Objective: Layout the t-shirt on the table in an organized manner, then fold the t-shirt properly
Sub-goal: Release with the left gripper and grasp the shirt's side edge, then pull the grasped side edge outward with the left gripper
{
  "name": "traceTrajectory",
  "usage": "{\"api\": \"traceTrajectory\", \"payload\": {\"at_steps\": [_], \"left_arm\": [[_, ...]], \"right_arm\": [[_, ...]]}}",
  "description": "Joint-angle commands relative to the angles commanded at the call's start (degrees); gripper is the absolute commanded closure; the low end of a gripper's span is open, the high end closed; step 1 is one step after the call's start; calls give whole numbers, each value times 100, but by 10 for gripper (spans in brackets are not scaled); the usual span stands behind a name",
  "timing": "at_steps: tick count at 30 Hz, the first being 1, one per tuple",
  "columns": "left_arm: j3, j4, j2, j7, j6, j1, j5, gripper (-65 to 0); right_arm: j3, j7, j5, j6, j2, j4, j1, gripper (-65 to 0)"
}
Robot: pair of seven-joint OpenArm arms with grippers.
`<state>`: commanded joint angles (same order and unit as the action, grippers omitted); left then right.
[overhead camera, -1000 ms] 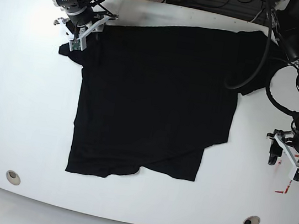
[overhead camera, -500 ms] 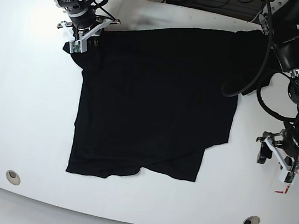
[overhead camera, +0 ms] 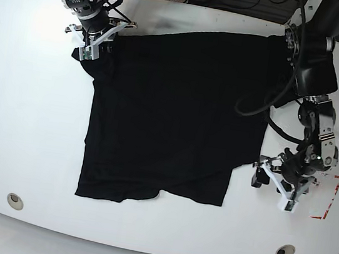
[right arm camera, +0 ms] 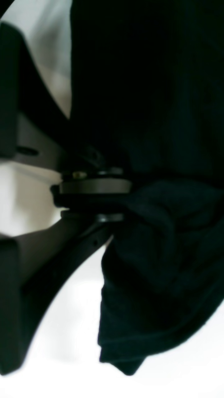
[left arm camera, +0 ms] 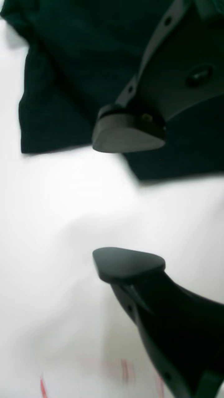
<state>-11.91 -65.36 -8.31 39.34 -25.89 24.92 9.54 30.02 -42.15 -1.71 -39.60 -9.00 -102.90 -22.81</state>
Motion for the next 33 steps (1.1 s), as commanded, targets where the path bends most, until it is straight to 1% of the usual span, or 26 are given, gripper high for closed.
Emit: {"api": "traceTrajectory", "payload": {"at_steps": [2,3,4,7,9,13,17,22,23,24,25,27,28,29,31,32,33], "left_arm": [[185,290,9,-149,0,70,9,-451],[246,422,18,-229,0,88,9,-451],[264,519,26,-308,9,88,9,-451],[273,835,202,-545,18,97,0,-451],[281,1011,211,-651,35,167,0,-451],[281,1512,229,-703,35,352,0,-451],[281,2040,387,-809,35,545,0,-450],[281,2312,440,-844,35,598,0,-443],[281,2312,448,-826,35,589,0,-431],[281,2303,448,-818,35,580,-9,-392],[281,2303,448,-818,35,571,-9,-374],[281,2295,448,-818,35,563,-9,-261],[281,2295,448,-818,35,563,-9,-237],[281,2295,448,-818,35,563,-9,-153],[281,2303,431,-818,35,527,-9,-94],[281,2286,422,-818,26,466,-9,-49],[281,2286,422,-818,26,440,-9,-35]], "right_arm": [[0,9,0,-9,34,-9,0,0],[0,9,0,-40,52,-18,0,0],[0,9,0,-40,52,-35,9,0],[0,9,0,-40,52,-53,9,0],[18,9,0,-40,60,-53,44,0],[44,9,0,-40,69,-53,79,0],[44,9,0,-40,69,-53,79,0],[35,9,0,-40,69,-53,88,0],[26,9,0,-40,69,-53,105,0],[35,9,0,-40,69,-53,149,0],[35,9,-9,-40,69,-53,158,0],[44,9,-26,-40,69,-53,176,0],[44,9,-26,-40,69,-53,176,0],[44,9,-26,-40,69,-62,176,0],[44,9,-26,-40,78,-79,211,0],[44,9,-35,-40,78,-79,211,0],[44,9,-35,-40,78,-79,211,0]]}}
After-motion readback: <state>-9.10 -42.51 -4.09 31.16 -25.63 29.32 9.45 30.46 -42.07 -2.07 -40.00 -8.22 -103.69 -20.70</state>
